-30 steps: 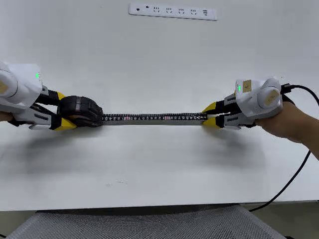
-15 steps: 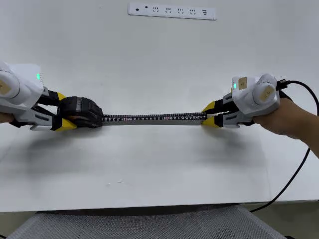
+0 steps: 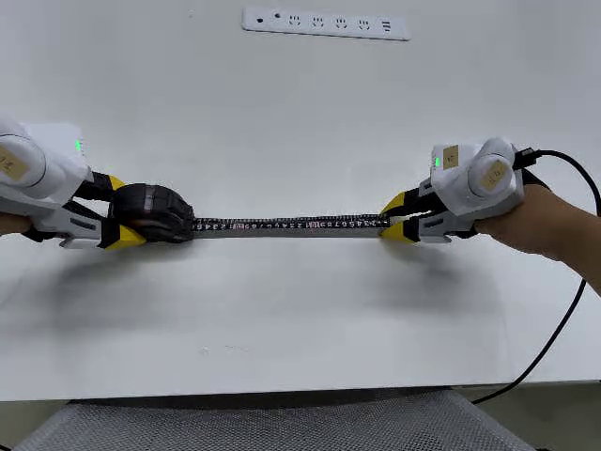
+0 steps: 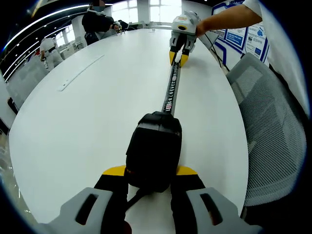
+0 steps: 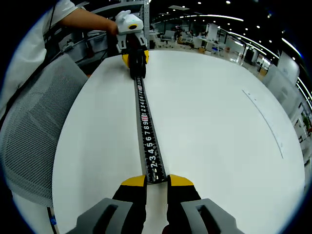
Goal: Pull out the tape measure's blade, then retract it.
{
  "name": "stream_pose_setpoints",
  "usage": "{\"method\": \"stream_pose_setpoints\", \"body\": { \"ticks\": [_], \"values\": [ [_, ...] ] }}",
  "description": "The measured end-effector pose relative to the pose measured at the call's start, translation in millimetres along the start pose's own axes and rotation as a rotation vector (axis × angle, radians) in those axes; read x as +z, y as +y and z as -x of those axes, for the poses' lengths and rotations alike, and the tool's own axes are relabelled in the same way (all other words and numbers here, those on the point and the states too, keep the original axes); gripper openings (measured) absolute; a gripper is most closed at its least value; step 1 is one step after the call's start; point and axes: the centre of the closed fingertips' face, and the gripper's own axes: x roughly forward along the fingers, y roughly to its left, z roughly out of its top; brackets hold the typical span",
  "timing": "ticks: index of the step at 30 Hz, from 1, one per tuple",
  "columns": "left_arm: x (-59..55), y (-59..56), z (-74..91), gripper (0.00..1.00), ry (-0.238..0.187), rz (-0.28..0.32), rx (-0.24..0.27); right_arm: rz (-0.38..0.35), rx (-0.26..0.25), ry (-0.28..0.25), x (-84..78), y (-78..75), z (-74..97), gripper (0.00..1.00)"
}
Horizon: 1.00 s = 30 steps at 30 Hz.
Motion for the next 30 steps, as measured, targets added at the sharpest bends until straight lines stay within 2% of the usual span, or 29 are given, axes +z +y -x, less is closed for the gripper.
{"method": "stream_pose_setpoints", "body": {
  "ticks": [8, 11, 17, 22, 26, 30],
  "values": [
    [-1.7, -2.6, -1.1, 0.34, 0.013, 0.002, -0.003, -0.02, 0.007, -0.005, 1.3, 2.8, -0.8, 0.18],
    [0.3, -1.3, 0.4, 0.34, 0.001, 0.017, 0.0, -0.022, 0.006, -0.006, 1.4, 2.8, -0.9, 0.18],
    [-1.1, -2.8, 0.9, 0.35, 0.004, -0.001, 0.004, -0.037, 0.002, -0.012, 1.5, 3.1, -1.1, 0.19],
    [-0.6, 0.2, 2.1, 0.36, 0.002, 0.002, 0.022, -0.068, -0.004, -0.012, 2.1, 5.2, -0.6, 0.24],
    [1.5, 1.8, 5.8, 0.43, -0.021, 0.04, 0.037, -0.091, -0.021, -0.016, 2.3, 5.2, 2.3, 0.29],
    [-2.5, 1.4, 9.3, 0.46, -0.026, 0.05, 0.054, -0.125, -0.043, -0.031, 4.0, 6.5, 5.1, 0.35]
  ]
}}
